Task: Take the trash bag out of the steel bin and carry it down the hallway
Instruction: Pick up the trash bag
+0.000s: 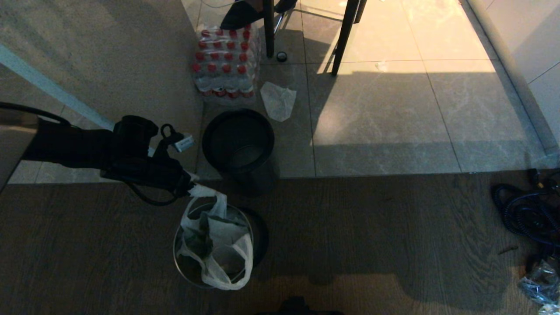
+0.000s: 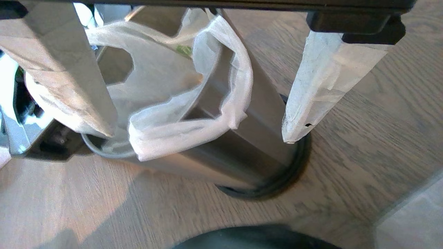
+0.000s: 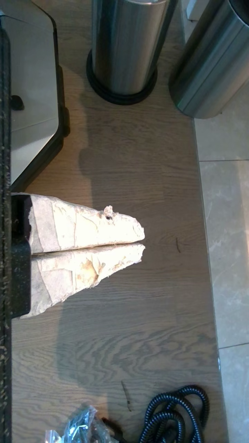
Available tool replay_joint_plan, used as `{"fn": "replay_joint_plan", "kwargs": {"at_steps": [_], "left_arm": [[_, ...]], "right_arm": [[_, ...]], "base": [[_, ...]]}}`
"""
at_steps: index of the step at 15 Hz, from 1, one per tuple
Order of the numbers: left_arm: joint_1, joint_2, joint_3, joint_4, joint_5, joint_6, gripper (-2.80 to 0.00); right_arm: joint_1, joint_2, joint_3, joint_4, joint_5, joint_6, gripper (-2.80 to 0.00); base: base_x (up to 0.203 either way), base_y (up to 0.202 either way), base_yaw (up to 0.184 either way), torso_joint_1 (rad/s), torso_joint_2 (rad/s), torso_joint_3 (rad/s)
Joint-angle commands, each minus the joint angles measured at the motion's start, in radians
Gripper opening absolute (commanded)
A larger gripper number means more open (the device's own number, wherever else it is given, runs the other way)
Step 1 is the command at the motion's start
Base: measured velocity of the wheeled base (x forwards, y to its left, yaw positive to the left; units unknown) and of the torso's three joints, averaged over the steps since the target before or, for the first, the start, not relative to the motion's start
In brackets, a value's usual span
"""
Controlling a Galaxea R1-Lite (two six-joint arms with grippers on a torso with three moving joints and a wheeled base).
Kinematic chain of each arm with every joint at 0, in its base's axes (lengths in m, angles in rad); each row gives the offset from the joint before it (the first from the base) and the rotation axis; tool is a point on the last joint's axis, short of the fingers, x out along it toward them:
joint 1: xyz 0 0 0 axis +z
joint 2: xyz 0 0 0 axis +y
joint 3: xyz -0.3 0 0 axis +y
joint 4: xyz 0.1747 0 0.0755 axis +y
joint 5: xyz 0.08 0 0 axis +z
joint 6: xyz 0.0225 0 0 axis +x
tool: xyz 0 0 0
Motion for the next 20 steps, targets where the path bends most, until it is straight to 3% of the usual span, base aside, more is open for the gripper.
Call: {"fn": "replay_joint_plan", "kwargs": {"at_steps": [1,2,8,16,20], "left_arm": [[-0.008,-0.002,-0.009,0.021,-0.004,0.016,0.0],[-0.023,0.002,-0.004,0.077,-0.004,0.038,0.0],[-0.049,0.01,0.069,0.07,0.002,0.041,0.0],[-0.026,0.078,-0.054,0.028,0.007,0.033,0.0],[-0.03,0.071,-0.008,0.073,0.007,0.039,0.0]], "right_arm": [[0.0,-0.002,0.0,0.0,0.0,0.0,-2.8],[0.0,-0.002,0.0,0.0,0.0,0.0,-2.8],[0.0,-0.002,0.0,0.0,0.0,0.0,-2.8],[0.0,-0.002,0.0,0.0,0.0,0.0,-2.8],[0.0,-0.002,0.0,0.0,0.0,0.0,-2.8]], "base": [[0.0,0.0,0.0,0.0,0.0,0.0],[0.0,0.0,0.0,0.0,0.0,0.0],[0.0,0.0,0.0,0.0,0.0,0.0],[0.0,0.0,0.0,0.0,0.0,0.0],[0.0,0.0,0.0,0.0,0.0,0.0]]}}
